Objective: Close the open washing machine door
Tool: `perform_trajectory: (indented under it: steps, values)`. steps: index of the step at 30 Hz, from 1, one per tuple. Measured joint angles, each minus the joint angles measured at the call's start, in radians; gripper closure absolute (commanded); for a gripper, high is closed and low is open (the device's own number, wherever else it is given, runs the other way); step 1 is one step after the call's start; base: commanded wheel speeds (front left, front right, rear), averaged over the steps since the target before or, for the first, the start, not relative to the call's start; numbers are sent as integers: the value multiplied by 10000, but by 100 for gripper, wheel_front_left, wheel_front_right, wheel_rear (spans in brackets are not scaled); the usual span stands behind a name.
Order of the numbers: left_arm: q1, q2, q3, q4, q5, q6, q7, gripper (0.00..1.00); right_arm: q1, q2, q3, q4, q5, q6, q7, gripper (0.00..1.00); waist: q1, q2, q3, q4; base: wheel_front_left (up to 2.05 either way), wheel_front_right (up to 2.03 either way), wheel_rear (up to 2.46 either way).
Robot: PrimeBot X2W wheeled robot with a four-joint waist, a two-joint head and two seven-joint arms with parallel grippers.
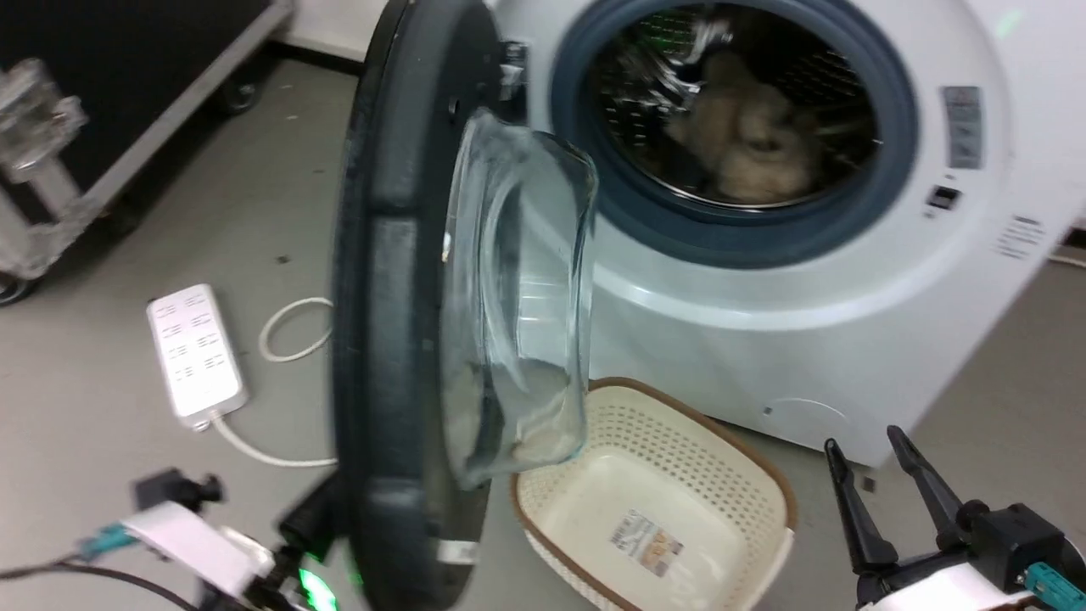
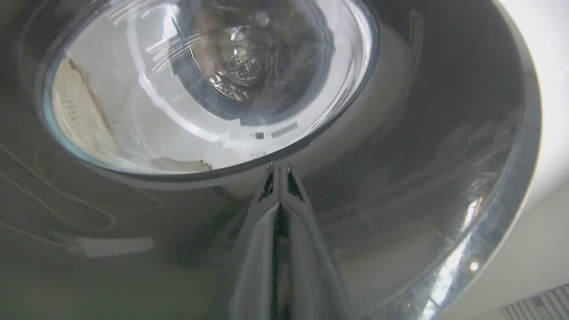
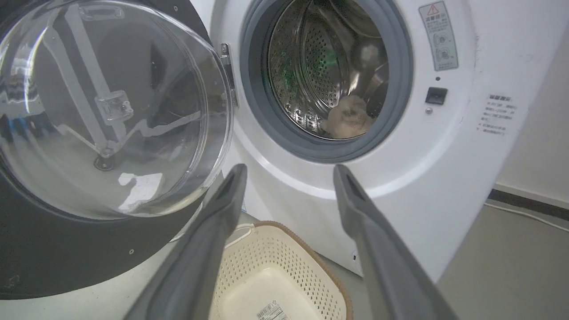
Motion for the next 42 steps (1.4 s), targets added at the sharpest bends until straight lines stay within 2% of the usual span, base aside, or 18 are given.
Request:
perform_trajectory:
  steps: [7, 11, 15, 16, 17, 20, 24, 28, 29, 30, 35, 42]
  values:
    - [831, -12, -2002, -514, -372, -316, -1350, 100, -96, 27, -209, 44, -10, -2, 0, 0, 0, 0, 182, -1051, 0, 0, 0]
    - [737, -12, -3024, -165, -545, -558, -2222, 100, -291, -63, -270, 111, 15, -2, 0, 0, 2, 0, 440, -1912, 0, 0, 0]
    - [412, -8, -3526, 257, -742, -748, -2731, 100, -401, -125, -249, 107, 73, -2, 0, 0, 2, 0, 617, -2442, 0, 0, 0]
    - [100, -6, -3881, 571, -897, -899, -3076, 100, -475, -146, -232, 94, 104, -2, 0, 0, 2, 0, 744, -2795, 0, 0, 0]
    - [100, -6, -3881, 571, -897, -899, -3076, 100, -475, -146, -232, 94, 104, -2, 0, 0, 2, 0, 744, -2795, 0, 0, 0]
    - [-669, -21, -4585, 1198, -1195, -1080, -3917, 100, -649, -203, -173, 42, 192, -2, 0, 0, 2, 0, 1038, -3466, 0, 0, 0]
    - [-1349, -27, -5007, 1747, -1335, -1206, -4560, 100, -758, -228, -134, 2, 268, -2, 0, 0, 2, 0, 1294, -3931, 0, 0, 0]
    - [-2653, -42, -5430, 2784, -1576, -1302, -5925, 100, -1023, -249, -42, -90, 407, -2, 2, 0, 2, 1, 1801, -4611, 0, 0, 0]
    - [-2653, -42, -5430, 2784, -1576, -1302, -5925, 100, -1023, -249, -42, -90, 407, -2, 2, 0, 2, 1, 1801, -4611, 0, 0, 0]
    - [-3247, -42, -5532, 3287, -1618, -1325, -6594, 100, -1125, -253, 2, -121, 458, -2, 2, 0, 3, 0, 2022, -4831, 0, 0, 0]
    - [-4753, -31, -5925, 4364, -1825, -1344, -7831, 100, -1193, -265, 56, -173, 476, 0, 0, 0, 3, 0, 2501, -5215, 0, 0, 0]
    - [-6433, -38, -6840, 5156, -2725, -1411, -8690, 100, -1226, -284, 121, -123, 476, 0, 0, 0, 2, 1, 2781, -5285, 0, 0, 0]
